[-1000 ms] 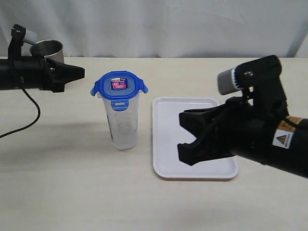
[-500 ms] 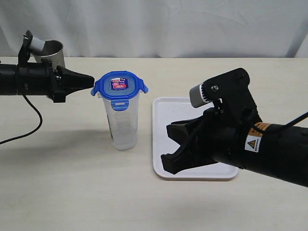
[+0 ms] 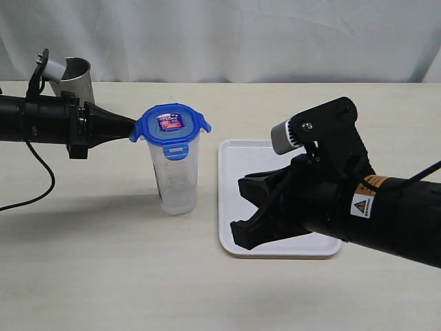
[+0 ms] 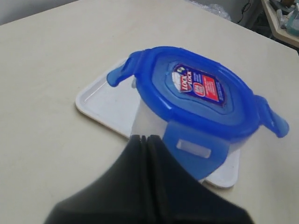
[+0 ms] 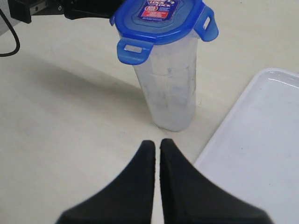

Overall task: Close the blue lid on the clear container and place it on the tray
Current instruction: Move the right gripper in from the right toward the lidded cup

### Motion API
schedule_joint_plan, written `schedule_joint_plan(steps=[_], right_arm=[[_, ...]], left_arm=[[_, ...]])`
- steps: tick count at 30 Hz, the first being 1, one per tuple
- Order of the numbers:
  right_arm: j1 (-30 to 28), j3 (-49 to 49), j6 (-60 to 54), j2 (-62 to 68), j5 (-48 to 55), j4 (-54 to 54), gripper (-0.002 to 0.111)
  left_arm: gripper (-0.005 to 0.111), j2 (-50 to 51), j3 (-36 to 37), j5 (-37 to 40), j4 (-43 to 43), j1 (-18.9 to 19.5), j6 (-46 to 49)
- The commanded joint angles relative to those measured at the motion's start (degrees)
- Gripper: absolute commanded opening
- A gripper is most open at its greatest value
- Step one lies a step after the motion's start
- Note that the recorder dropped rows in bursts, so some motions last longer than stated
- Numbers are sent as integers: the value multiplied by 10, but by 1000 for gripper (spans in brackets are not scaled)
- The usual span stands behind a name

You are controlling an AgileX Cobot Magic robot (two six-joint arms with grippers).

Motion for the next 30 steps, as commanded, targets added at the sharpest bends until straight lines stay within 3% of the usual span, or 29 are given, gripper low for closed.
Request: schedule_joint_plan(steps=[1, 22, 30], right_arm=[[1, -4, -5, 2, -7, -6, 4], [1, -4, -5, 2, -16, -6, 4], [1, -4, -5, 2, -16, -6, 4]], left_arm=[[0, 0, 0, 10, 6, -1, 18], [0, 0, 0, 21, 4, -1, 5], [0, -5, 0, -33, -24, -1, 15]])
